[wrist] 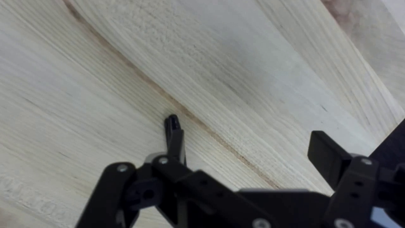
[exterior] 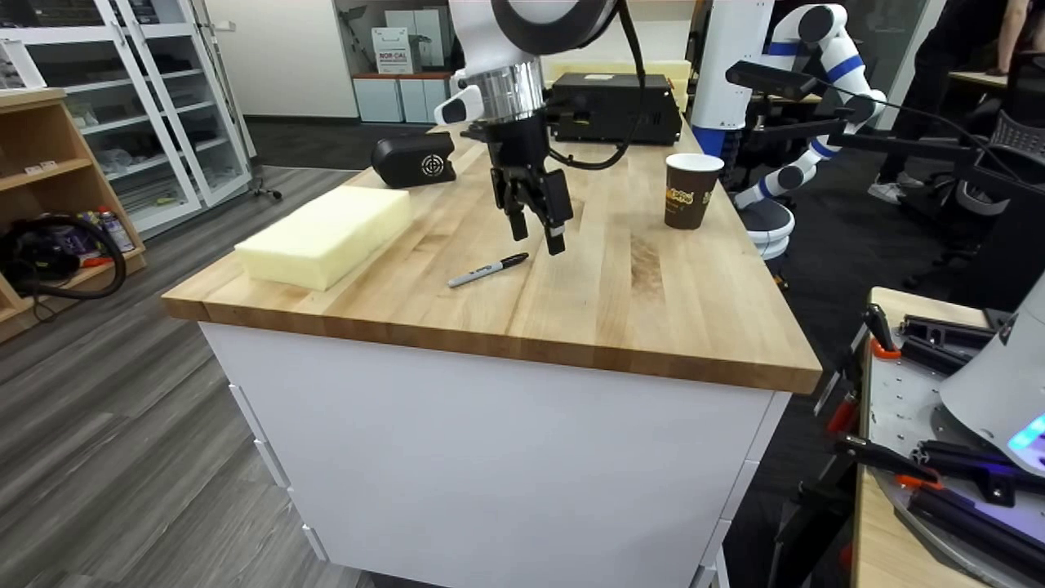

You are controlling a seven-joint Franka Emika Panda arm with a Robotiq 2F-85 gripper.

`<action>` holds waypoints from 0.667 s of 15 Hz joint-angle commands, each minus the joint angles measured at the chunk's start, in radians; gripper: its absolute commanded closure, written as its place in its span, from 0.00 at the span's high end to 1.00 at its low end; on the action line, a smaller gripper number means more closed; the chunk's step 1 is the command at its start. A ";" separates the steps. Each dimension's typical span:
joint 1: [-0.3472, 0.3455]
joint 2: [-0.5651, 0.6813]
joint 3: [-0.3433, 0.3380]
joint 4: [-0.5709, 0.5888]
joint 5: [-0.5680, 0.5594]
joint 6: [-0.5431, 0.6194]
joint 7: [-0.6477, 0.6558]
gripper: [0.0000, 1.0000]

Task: Pick the marker and put it in the cup

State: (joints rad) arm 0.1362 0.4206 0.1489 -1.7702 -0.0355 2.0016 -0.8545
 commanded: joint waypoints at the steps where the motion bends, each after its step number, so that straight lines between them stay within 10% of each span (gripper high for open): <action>1: 0.008 0.041 0.028 0.059 -0.031 -0.026 0.010 1.00; 10: 0.019 0.051 0.025 0.063 -0.152 0.016 0.063 1.00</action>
State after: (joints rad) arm 0.1659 0.4608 0.1677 -1.7236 -0.1862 2.0046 -0.8131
